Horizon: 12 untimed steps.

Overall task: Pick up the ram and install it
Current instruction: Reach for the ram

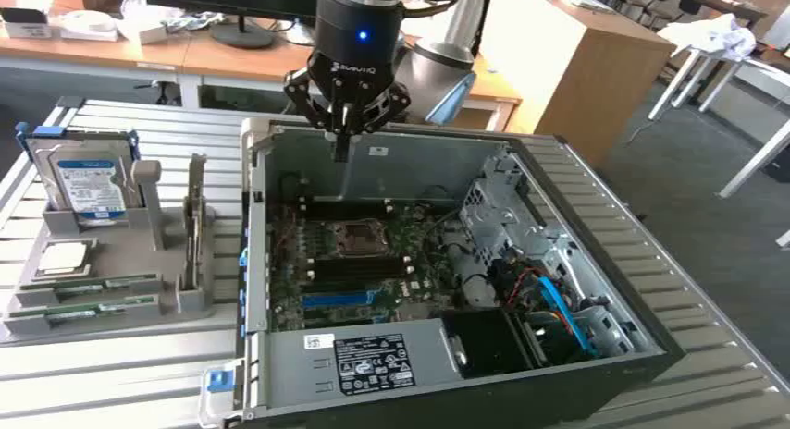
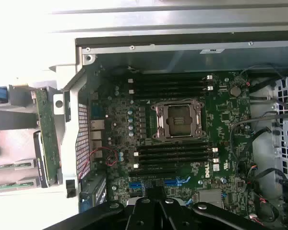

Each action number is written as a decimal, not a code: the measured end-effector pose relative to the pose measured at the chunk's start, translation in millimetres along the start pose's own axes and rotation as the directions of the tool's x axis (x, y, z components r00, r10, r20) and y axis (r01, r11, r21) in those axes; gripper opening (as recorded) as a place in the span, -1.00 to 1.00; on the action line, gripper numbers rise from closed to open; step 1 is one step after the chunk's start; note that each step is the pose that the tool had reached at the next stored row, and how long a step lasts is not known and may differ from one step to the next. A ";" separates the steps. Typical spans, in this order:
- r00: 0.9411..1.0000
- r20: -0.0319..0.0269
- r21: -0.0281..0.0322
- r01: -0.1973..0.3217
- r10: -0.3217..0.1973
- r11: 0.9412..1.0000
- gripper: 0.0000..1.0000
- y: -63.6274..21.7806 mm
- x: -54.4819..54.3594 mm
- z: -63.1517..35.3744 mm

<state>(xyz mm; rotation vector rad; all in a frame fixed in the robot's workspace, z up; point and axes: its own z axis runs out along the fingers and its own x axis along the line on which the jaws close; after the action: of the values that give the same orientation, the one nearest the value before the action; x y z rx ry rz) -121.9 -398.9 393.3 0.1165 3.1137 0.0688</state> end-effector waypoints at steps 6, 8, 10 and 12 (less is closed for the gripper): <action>1.000 0.000 0.000 0.000 0.000 1.000 -0.80 0.0 0.0 0.0; 1.000 0.000 0.000 0.000 0.000 1.000 -0.80 0.0 0.2 0.0; 1.000 0.000 0.000 0.000 0.000 1.000 -0.80 -0.1 1.3 0.0; 1.000 0.000 0.000 0.000 0.000 1.000 -0.80 -0.2 2.7 0.0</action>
<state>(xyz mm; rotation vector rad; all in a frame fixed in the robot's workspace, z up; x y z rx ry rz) -124.6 -398.9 393.3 0.1166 3.1137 0.0688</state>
